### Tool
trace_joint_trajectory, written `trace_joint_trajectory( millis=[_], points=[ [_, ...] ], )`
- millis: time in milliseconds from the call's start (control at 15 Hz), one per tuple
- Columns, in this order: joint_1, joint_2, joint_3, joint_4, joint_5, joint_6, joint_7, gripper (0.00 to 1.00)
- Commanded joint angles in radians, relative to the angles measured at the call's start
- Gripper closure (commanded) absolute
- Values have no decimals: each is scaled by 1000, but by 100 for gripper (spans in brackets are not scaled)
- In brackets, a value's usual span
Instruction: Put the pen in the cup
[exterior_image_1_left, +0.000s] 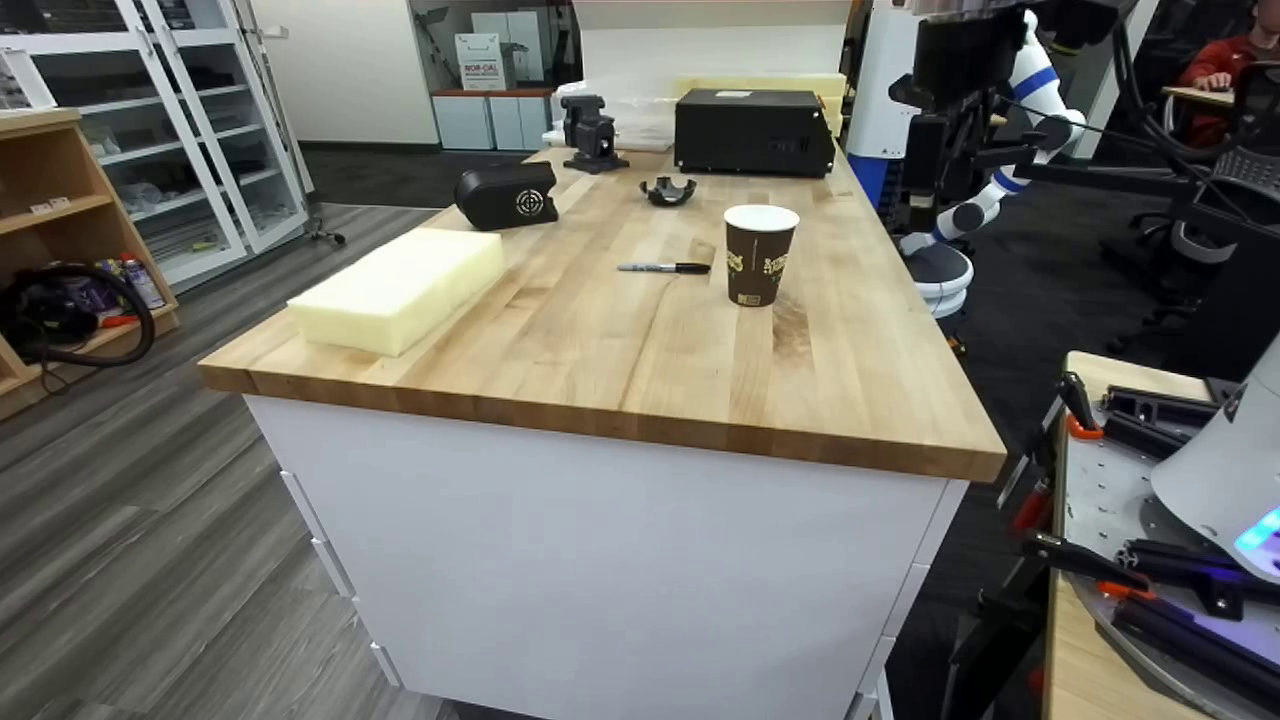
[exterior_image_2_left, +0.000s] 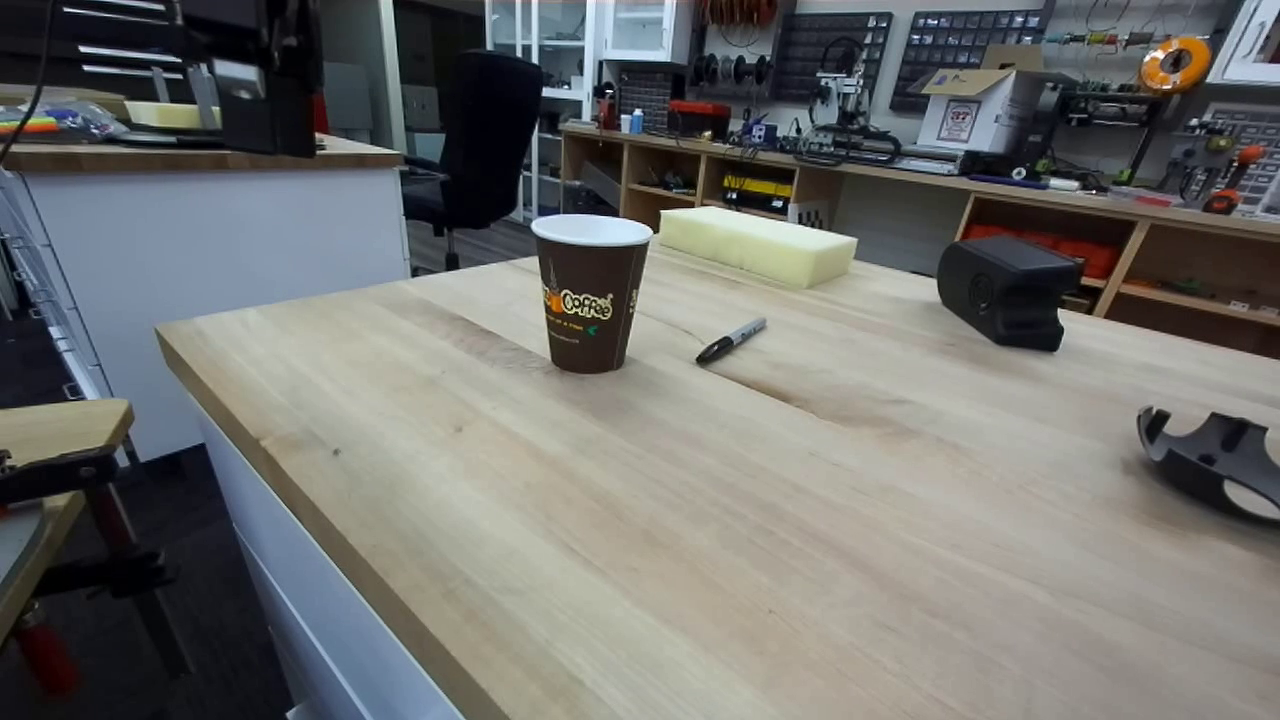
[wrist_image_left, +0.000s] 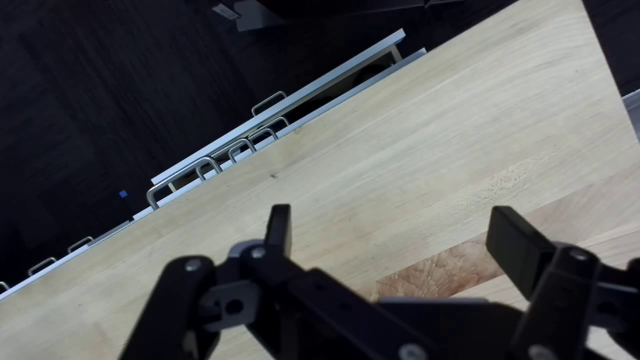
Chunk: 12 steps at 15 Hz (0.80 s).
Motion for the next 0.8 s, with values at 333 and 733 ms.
trace_joint_trajectory(
  millis=[333, 733],
  points=[
    [-15, -9, 1, 16, -96, -28, 12, 0],
    [-23, 27, -9, 78, -283, -44, -57, 0]
  ],
)
